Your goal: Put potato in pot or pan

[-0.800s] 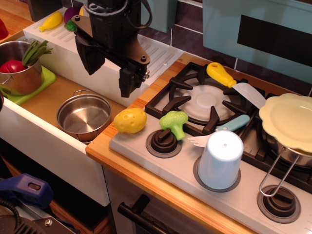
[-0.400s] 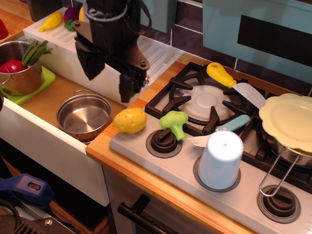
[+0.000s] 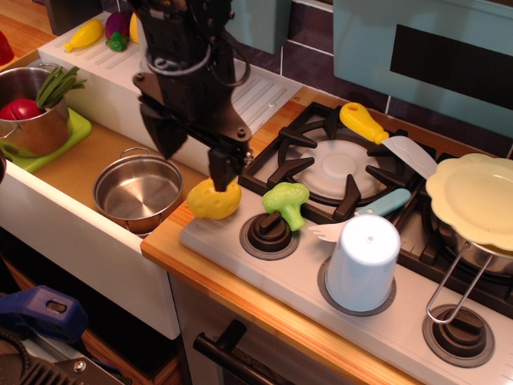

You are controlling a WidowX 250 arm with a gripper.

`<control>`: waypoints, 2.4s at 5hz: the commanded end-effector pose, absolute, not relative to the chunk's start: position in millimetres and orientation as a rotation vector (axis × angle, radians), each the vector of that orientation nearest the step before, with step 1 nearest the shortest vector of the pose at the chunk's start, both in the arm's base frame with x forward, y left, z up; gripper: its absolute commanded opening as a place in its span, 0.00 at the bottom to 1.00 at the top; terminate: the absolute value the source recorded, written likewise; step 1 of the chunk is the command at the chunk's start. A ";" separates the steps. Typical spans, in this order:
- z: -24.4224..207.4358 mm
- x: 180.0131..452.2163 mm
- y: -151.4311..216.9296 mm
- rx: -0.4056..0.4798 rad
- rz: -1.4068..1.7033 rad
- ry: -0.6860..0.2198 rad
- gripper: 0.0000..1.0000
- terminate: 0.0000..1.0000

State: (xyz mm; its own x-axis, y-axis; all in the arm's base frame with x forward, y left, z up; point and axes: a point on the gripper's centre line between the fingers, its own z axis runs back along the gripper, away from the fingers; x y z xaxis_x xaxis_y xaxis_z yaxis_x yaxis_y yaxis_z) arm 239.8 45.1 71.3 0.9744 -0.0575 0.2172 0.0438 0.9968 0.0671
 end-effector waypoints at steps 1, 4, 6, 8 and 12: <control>63.6 250.1 46.8 0.043 -0.073 -0.261 1.00 0.00; 32.3 251.9 49.9 -0.042 -0.060 -0.280 1.00 0.00; 18.8 245.8 49.0 -0.065 -0.048 -0.303 0.00 0.00; 34.0 248.7 77.6 0.051 -0.078 -0.308 0.00 0.00; 26.7 270.2 170.7 0.192 -0.133 -0.397 1.00 0.00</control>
State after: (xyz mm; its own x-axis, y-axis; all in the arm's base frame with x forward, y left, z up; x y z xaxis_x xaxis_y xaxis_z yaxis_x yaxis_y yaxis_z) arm 267.1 165.9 14.7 0.9108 -0.1708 0.3760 0.1092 0.9777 0.1797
